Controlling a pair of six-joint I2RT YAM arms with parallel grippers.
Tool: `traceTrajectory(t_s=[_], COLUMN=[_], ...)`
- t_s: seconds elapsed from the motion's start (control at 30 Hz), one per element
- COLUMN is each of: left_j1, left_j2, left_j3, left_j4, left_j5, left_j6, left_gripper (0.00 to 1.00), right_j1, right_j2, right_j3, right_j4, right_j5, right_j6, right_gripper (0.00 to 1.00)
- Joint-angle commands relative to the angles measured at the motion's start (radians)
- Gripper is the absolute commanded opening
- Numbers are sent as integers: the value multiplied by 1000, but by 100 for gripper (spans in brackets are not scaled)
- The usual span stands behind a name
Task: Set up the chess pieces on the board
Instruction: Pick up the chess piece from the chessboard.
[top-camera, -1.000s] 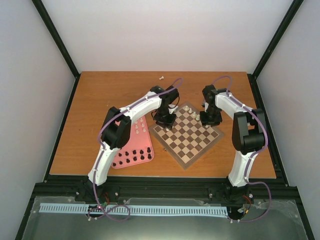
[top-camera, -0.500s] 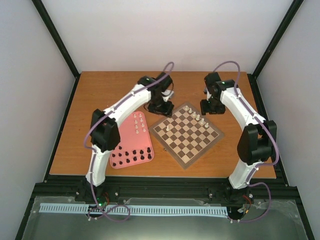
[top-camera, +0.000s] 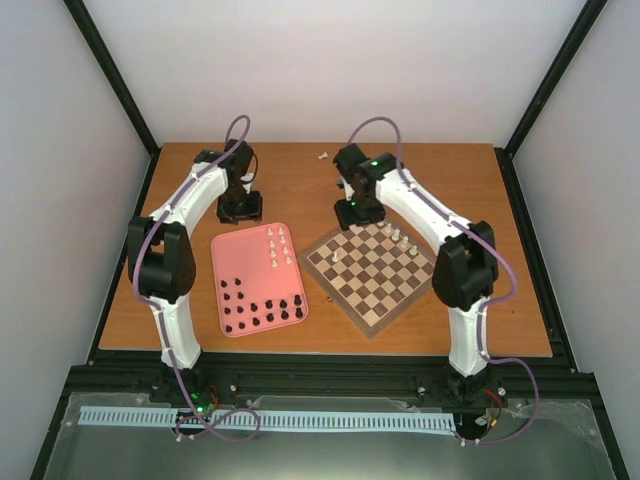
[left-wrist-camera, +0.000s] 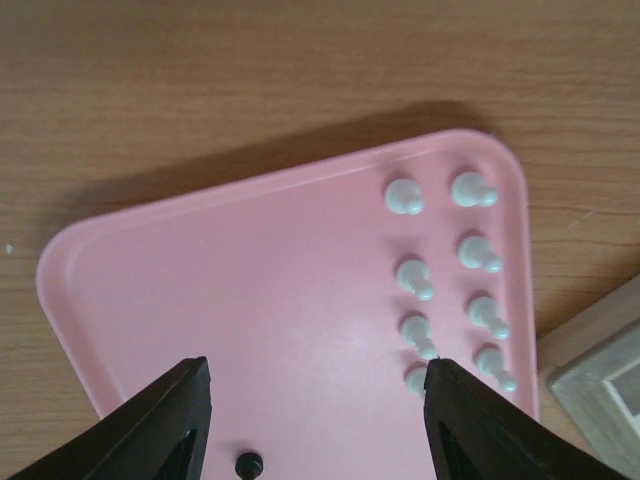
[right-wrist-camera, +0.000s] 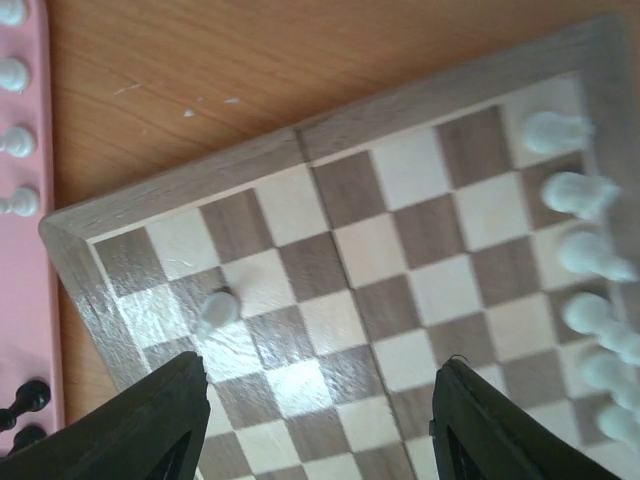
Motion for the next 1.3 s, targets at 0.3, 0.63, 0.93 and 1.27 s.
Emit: traceTrajectory(t_s=[0.3,0.63,0.93,1.27], left_j1=[3,7,7,7], left_j2=[100,110,111,111], left_j3=[35,13,14,15], left_j4=[58,65,66,65], left_j5=[46,52,54,56], left_j6=[-27,-26,-21,-17], left_gripper=[58,57,57,57], right_j1=[128,134,133,121], right_j2=[200,193,227,250], right_j3=[88,-5,2,9], right_j4=[-48,-35,-21,-15], right_j5=[-116,-120,-114,-107], right_j6=[-6,-16,-26,-29], right_gripper=[59,37,34,29])
